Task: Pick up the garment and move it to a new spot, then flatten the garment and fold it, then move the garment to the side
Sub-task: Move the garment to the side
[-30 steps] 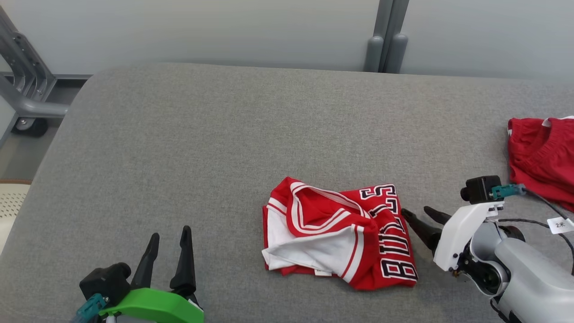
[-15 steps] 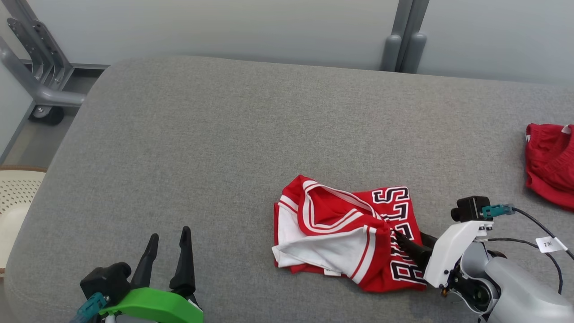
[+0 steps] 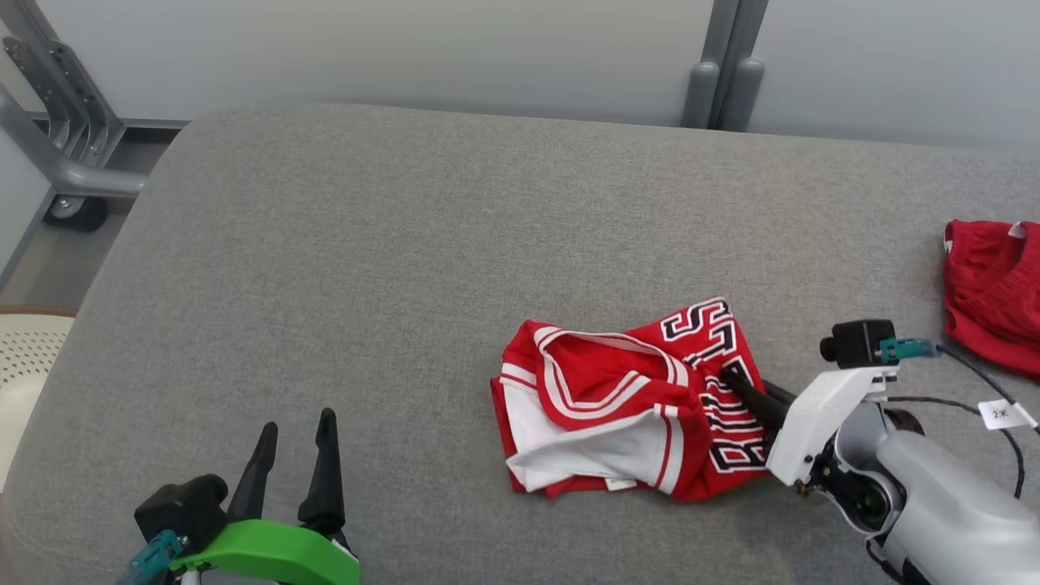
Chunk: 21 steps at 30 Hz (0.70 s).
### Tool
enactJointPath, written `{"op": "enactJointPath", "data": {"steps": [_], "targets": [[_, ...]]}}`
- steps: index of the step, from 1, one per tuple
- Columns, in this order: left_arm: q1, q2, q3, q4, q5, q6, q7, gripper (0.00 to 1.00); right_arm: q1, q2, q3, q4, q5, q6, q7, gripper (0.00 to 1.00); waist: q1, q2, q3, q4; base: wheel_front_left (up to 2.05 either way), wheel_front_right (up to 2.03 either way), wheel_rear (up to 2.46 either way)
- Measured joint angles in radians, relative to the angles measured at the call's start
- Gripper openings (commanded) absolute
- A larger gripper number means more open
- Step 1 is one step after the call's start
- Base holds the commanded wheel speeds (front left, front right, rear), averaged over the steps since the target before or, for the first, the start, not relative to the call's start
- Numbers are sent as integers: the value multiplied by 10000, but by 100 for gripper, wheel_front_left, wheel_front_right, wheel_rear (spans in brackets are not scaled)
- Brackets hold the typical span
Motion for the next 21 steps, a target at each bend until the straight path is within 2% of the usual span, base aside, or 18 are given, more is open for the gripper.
{"op": "enactJointPath", "data": {"steps": [12, 21], "targets": [[13, -6, 171, 61, -180, 0, -29, 100, -1132, -1540, -178, -487, -554, 12, -98, 0, 0, 0, -197, -453, 0, 0, 0], [20, -6, 117, 163, -247, 0, -58, 100, -1470, -1931, -355, -706, -456, 12, 125, 0, 0, 0, -377, -748, 0, 0, 0]]}}
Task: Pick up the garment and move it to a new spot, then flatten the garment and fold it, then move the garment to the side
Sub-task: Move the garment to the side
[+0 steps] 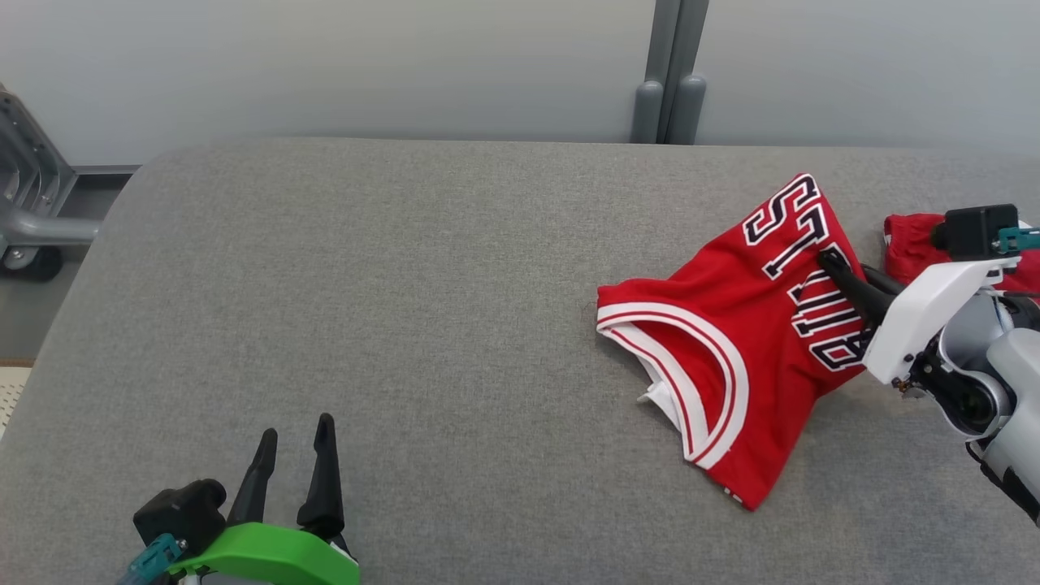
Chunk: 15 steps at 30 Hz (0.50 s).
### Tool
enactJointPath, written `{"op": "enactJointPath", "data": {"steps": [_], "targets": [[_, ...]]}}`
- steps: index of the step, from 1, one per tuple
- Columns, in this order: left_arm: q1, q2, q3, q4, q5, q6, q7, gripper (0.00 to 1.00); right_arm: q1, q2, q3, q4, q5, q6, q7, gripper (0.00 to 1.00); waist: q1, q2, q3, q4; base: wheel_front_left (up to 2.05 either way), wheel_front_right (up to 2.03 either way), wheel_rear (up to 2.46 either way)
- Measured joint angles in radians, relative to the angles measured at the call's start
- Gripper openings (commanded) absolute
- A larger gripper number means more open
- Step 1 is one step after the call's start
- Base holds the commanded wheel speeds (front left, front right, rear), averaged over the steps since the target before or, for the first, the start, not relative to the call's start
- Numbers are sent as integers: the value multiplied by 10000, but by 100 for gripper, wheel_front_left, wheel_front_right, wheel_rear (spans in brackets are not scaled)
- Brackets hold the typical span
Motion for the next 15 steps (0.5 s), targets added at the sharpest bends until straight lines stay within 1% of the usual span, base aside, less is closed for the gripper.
{"op": "enactJointPath", "data": {"steps": [4, 9, 12, 15], "targets": [[0, -2, -79, 10, -67, 0, -2, 100, -49, -67, -328, -33, 483, 0, 144, 0, 0, 0, -41, -60, 0, 0, 0], [1, -2, -90, 29, -81, 0, -86, 100, -667, -234, -629, -115, 579, -50, 322, 0, 0, 0, -61, -119, 0, 0, 0], [8, -2, -79, 31, -84, 0, -88, 100, -1058, -416, -709, -178, 525, -228, 546, 0, 0, 0, -47, -168, 0, 0, 0], [8, -2, -113, 21, -134, 0, -90, 100, -1431, -569, -876, -151, 491, -616, 681, 0, 0, 0, 21, -224, 0, 0, 0]]}}
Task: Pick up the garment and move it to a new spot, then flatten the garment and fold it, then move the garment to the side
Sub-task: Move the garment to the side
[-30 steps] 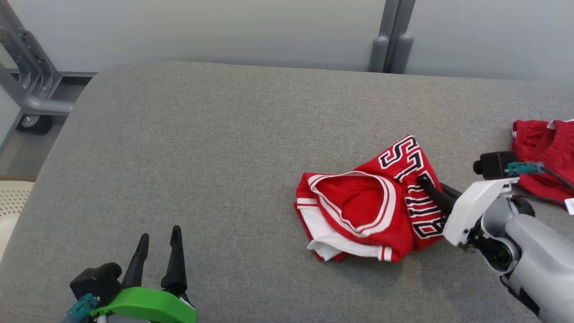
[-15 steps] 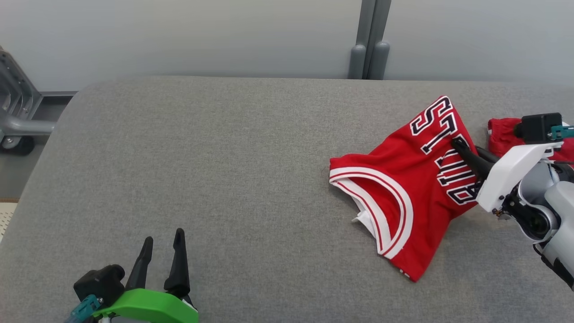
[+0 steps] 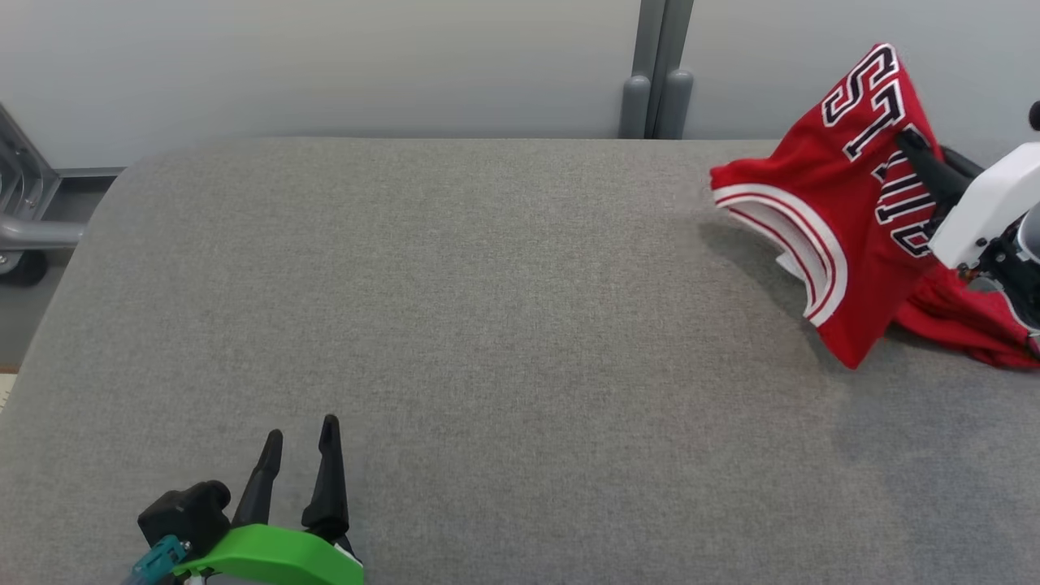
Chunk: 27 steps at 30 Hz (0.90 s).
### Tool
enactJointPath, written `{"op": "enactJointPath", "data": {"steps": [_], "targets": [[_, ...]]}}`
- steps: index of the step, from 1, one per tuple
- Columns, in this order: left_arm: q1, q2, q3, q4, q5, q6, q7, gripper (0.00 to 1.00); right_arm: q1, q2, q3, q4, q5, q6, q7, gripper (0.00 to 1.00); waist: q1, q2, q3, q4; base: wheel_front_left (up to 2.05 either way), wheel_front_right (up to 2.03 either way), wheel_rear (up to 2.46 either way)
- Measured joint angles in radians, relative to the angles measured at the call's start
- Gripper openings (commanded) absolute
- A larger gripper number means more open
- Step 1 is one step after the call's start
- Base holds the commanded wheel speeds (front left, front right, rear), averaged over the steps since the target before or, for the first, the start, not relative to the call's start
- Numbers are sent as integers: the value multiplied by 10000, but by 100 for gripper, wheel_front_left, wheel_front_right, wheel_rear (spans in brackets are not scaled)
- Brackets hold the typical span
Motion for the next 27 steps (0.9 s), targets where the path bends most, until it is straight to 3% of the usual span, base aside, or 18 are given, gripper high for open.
{"op": "enactJointPath", "data": {"steps": [6, 13, 16, 22, 27], "targets": [[0, 0, -113, 0, -23, 0, -42, 100, -349, -194, -138, 36, -67, -414, 290, 0, 0, 0, 89, -39, 0, 0, 0], [1, 2, 90, 25, -38, 0, -142, 100, -655, 211, -38, -395, -63, -508, 523, 0, 0, 0, 127, -168, 0, 0, 0], [1, 0, 100, 23, -38, 0, -142, 100, -654, 328, -98, -320, -2, -830, 552, 0, 0, 0, 143, -277, 0, 0, 0], [0, 0, 104, 15, -35, 0, -142, 100, -512, 441, -291, -221, 295, -1093, 552, 0, 0, 0, 213, -509, 0, 0, 0], [-1, 0, 77, -13, -13, 0, -127, 100, -45, 207, -556, 219, 520, -1346, 552, 0, 0, 0, 288, -625, 0, 0, 0]]}}
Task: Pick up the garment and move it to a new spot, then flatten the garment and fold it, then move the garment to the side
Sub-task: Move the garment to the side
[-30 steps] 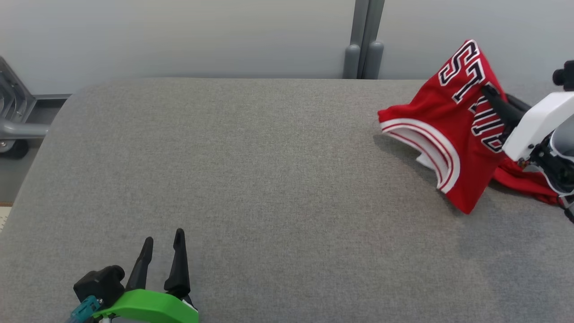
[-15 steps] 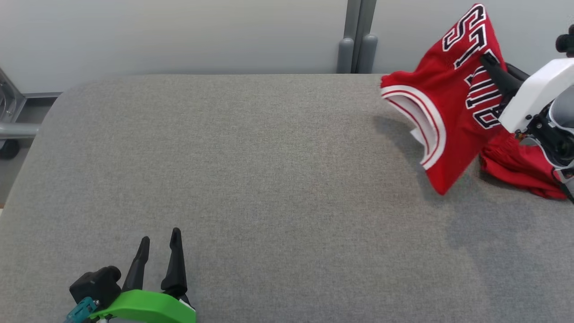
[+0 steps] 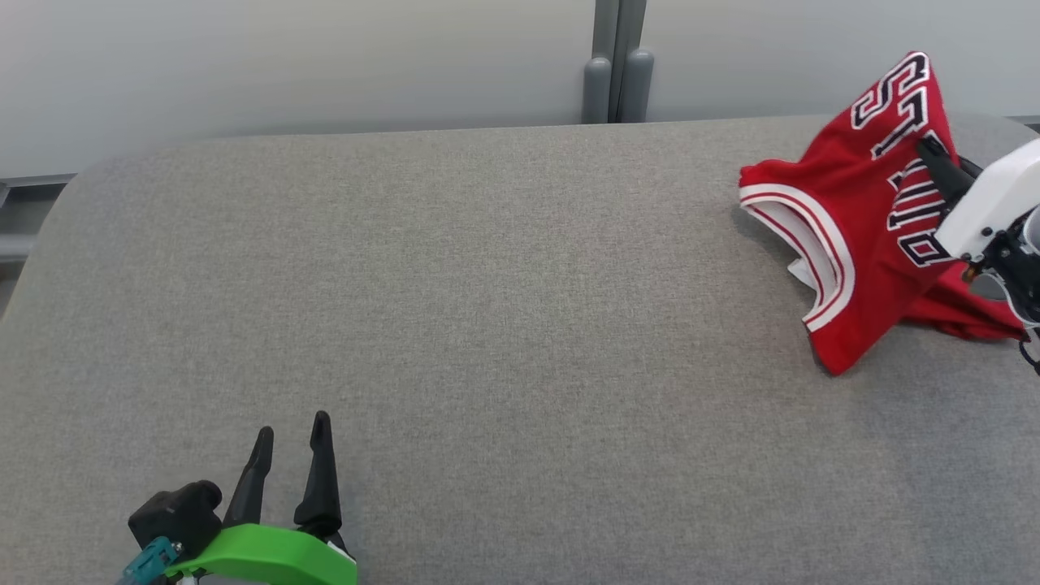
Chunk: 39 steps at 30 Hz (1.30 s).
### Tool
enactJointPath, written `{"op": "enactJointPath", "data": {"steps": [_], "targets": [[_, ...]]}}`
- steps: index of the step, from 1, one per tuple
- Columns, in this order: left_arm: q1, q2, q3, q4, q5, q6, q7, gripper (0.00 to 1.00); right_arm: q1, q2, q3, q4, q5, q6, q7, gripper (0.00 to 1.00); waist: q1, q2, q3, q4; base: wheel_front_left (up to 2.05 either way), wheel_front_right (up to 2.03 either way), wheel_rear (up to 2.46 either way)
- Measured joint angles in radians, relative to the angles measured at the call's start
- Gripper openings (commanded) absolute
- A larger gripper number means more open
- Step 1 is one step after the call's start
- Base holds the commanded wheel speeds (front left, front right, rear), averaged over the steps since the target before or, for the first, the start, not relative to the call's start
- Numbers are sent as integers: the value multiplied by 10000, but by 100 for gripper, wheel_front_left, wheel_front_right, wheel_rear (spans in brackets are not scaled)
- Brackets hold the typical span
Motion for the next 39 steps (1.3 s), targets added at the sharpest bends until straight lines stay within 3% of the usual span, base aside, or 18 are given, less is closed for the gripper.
{"op": "enactJointPath", "data": {"steps": [9, 17, 23, 35, 36, 37, 39], "targets": [[-13, -2, -117, -169, 303, 0, 157, 100, 145, -777, -608, 629, 38, -265, -274, 0, 0, 0, 351, -41, 0, 0, 0], [-30, 0, -105, -385, 725, 0, 462, 100, 100, -1361, -378, 1051, -734, -359, -451, 0, 0, 0, 842, 14, 0, 0, 0], [-306, 8, -125, -627, 926, 0, 706, 100, -127, -1549, -297, 1542, -1363, -445, -765, 0, 0, 0, 1363, 94, 0, 0, 0], [-661, 115, 150, -1154, 1425, 0, 1055, 100, -512, -1664, -984, 2792, -1404, -533, -1384, 0, 0, 0, 2495, 437, 0, 0, 0], [-692, 115, 171, -1166, 1457, 0, 1057, 100, -545, -1628, -999, 2857, -1404, -533, -1450, 3, 0, 0, 2581, 455, 0, 0, 0], [-718, 115, 211, -1189, 1490, 0, 1058, 100, -570, -1574, -1028, 2926, -1404, -533, -1561, 13, 0, 0, 2666, 468, 0, 0, 0], [-750, 119, 339, -1214, 1494, 0, 1068, 100, -598, -1423, -1039, 3106, -1427, -533, -1739, 43, 0, 0, 2813, 470, 0, 0, 0]]}}
